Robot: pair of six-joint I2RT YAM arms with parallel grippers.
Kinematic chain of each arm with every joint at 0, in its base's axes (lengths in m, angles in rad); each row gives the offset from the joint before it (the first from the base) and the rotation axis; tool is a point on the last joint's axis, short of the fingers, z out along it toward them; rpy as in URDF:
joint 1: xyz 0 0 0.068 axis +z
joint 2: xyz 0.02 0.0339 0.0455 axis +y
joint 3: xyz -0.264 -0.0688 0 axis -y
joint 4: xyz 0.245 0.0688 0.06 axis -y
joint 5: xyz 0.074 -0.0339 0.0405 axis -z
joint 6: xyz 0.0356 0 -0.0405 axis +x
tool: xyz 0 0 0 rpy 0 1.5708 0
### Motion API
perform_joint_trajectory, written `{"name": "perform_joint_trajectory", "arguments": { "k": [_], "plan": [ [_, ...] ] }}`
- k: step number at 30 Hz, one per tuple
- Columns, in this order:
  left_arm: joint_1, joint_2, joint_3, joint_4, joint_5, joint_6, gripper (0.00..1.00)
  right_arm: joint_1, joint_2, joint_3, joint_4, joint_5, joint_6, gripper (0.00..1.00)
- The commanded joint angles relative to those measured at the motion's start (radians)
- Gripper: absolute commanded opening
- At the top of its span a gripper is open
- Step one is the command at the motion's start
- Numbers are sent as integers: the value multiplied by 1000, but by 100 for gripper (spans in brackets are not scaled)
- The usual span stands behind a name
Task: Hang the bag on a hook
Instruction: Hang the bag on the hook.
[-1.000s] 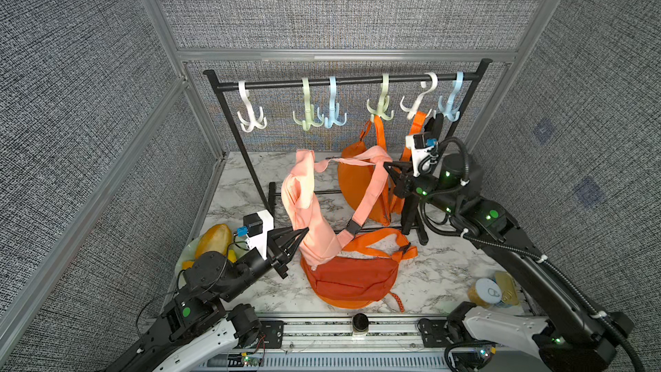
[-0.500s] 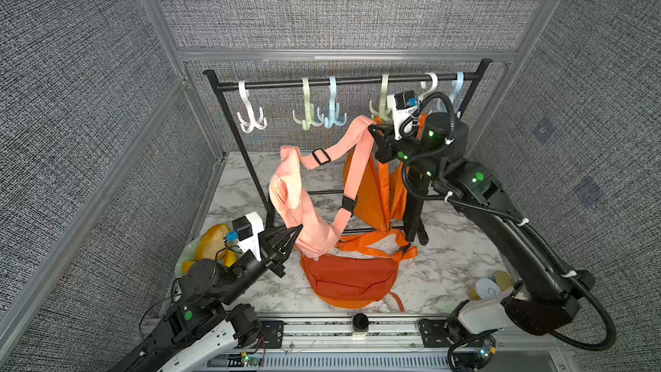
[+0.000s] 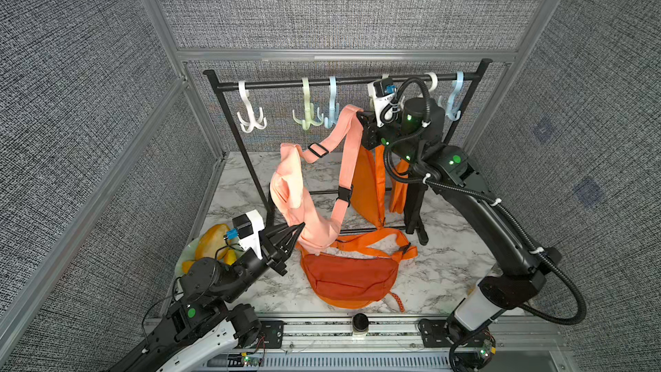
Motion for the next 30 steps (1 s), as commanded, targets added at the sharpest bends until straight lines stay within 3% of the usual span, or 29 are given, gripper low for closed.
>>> {"name": "perform_joint_trajectory", "arguments": {
  "k": [1, 12, 17, 30],
  "plan": [
    [0, 1, 6, 53, 19, -9, 0, 4, 21, 31, 18, 28, -38, 0],
    [0, 11, -6, 54, 22, -31, 0, 21, 127, 147, -36, 79, -125, 0],
    [0, 3, -36, 79, 27, -54, 0, 37, 144, 149, -42, 103, -177, 8],
    [0, 1, -137, 166, 40, -137, 0, 48, 103, 21, -21, 107, -225, 10]
  ]
}}
